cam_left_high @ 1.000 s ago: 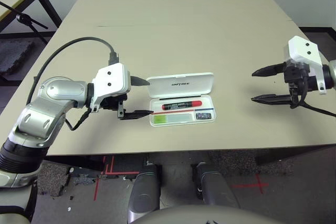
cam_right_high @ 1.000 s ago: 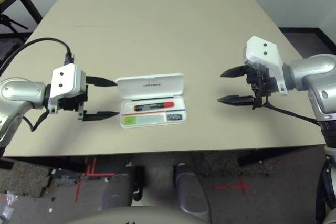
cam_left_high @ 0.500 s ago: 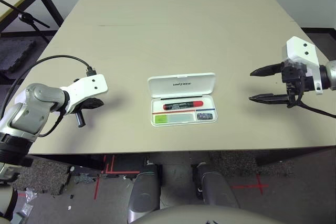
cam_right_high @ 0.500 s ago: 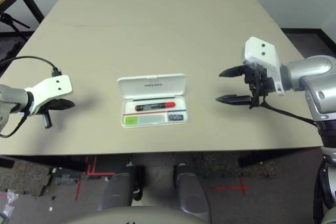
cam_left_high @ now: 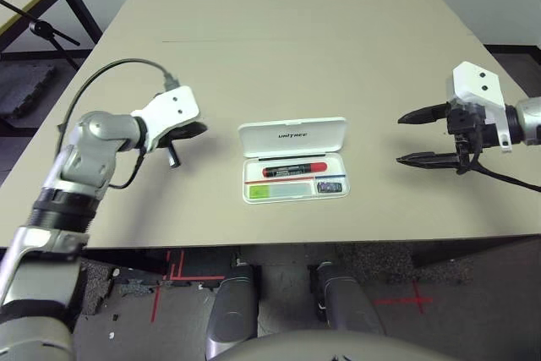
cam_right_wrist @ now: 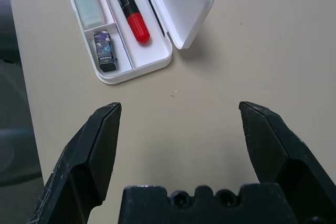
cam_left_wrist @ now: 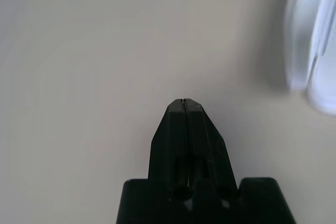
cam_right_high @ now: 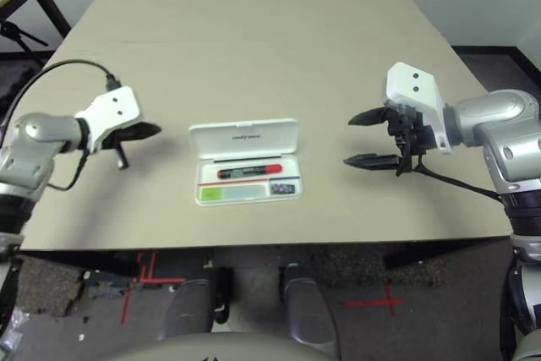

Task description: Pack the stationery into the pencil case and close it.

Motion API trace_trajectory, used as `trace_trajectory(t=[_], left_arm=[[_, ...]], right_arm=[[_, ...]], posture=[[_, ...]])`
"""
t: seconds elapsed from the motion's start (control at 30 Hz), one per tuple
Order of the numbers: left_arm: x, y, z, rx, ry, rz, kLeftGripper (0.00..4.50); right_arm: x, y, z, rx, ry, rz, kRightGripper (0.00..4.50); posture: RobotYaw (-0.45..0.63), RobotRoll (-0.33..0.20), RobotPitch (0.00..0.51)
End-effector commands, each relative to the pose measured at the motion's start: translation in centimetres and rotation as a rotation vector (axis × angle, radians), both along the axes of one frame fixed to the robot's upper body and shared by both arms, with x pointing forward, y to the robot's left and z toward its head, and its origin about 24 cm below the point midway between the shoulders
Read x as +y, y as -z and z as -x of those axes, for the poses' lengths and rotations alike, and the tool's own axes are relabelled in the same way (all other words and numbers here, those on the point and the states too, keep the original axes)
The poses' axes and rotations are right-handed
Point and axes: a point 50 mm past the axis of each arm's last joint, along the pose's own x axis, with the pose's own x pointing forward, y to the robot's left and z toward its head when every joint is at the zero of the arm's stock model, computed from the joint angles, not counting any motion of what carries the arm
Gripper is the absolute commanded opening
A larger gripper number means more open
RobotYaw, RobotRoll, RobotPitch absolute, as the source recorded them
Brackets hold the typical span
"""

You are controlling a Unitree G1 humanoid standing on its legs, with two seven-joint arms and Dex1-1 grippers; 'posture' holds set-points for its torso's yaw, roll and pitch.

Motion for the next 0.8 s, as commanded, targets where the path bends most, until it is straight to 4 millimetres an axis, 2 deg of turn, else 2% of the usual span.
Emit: trace_trajectory(t=[0.03,0.3,0.8], left_arm=[[-0.7,0.0,-0.5,0.003,0.007,0.066,0.05],[-2.8,0.0,0.0,0.036,0.103,0.119,0.05],[-6.3,1.2,3.6,0.186,0.343,0.075,0.05]], right_arm=[[0.3,-0.1,0.0,-0.004,-0.012,0.005,4.5],[0.1,0.0,0.4,-0.003,-0.002,0.013,4.5],[0.4,0.1,0.1,-0.005,-0.004,0.016,4.5]], posture=[[0.04,0.0,0.104],[0.04,0.0,0.104],[0.03,0.0,0.102]])
